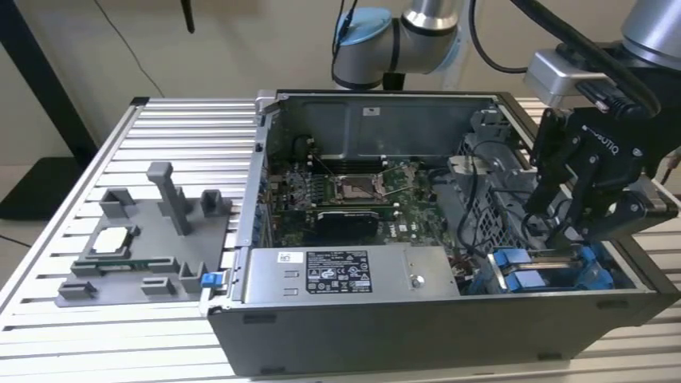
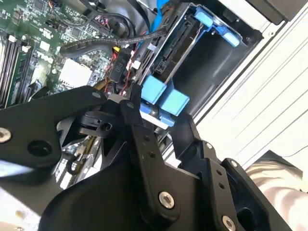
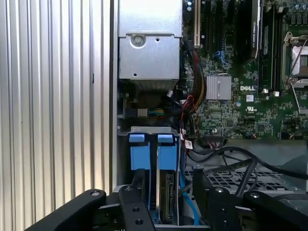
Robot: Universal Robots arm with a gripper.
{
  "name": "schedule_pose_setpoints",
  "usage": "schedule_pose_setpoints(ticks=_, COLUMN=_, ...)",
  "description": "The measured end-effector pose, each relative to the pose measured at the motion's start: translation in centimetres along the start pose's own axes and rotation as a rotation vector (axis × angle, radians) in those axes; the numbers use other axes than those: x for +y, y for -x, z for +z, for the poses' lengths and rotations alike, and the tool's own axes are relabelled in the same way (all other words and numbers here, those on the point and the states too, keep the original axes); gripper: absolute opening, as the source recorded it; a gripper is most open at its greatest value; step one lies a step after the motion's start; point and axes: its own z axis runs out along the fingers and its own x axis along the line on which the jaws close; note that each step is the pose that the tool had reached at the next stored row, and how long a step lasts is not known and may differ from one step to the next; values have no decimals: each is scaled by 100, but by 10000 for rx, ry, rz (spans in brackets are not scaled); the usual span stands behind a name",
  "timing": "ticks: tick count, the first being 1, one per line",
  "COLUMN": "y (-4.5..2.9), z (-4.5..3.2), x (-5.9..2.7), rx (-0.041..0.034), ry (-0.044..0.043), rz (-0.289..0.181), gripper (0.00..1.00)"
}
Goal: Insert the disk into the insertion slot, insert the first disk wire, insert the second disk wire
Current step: 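Insert the disk into the insertion slot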
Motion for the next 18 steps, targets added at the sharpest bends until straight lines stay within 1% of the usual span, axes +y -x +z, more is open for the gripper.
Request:
schedule_pose_setpoints(ticks=4, y=6, z=-1, x=0, rx=-6, ry=0, rz=0, gripper=100)
schedule_pose_setpoints(ticks=6, y=9, z=-23, x=3, rx=-2, ry=-3, rz=-1, gripper=100)
schedule_pose_setpoints(ticks=8, y=16, z=-39, x=8, rx=-5, ry=-38, rz=1, gripper=100)
schedule_pose_setpoints(ticks=10, y=29, z=-47, x=12, rx=-14, ry=-126, rz=-1, gripper=100)
schedule_pose_setpoints(ticks=11, y=37, z=-48, x=15, rx=-23, ry=-199, rz=-2, gripper=100)
schedule_pose_setpoints(ticks=12, y=48, z=-48, x=18, rx=-44, ry=-300, rz=-2, gripper=100)
schedule_pose_setpoints(ticks=13, y=60, z=-47, x=19, rx=-77, ry=-392, rz=-4, gripper=100)
schedule_pose_setpoints(ticks=14, y=79, z=-47, x=21, rx=-113, ry=-461, rz=-4, gripper=100)
schedule_pose_setpoints(ticks=15, y=105, z=-47, x=24, rx=-129, ry=-493, rz=-5, gripper=100)
schedule_pose_setpoints(ticks=18, y=136, z=-77, x=35, rx=-131, ry=-504, rz=-6, gripper=100)
